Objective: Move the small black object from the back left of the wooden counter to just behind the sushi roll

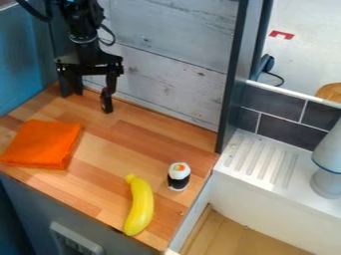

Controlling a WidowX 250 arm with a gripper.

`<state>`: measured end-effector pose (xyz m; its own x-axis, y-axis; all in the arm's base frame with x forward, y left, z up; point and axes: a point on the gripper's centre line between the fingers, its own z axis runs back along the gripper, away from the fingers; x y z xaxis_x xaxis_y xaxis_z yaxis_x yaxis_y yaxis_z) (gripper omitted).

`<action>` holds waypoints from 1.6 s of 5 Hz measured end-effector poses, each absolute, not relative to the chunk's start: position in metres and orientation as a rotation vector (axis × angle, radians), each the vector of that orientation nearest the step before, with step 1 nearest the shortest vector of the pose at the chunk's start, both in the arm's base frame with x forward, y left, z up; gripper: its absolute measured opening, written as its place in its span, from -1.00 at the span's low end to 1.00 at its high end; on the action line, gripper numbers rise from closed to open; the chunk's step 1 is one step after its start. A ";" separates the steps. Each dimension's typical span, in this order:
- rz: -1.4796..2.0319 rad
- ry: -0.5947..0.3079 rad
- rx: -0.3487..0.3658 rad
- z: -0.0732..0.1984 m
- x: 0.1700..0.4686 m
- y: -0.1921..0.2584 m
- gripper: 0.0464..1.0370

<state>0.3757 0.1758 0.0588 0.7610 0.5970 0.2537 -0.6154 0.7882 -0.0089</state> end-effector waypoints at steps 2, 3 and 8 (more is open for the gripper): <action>0.722 -0.232 0.130 0.044 0.390 0.190 0.93; 0.746 -0.222 0.148 0.037 0.394 0.195 0.93; 0.810 -0.186 0.122 0.012 0.414 0.201 -0.04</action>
<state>0.4142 0.2009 0.0122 0.6747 0.7070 0.2118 -0.7285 0.6840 0.0374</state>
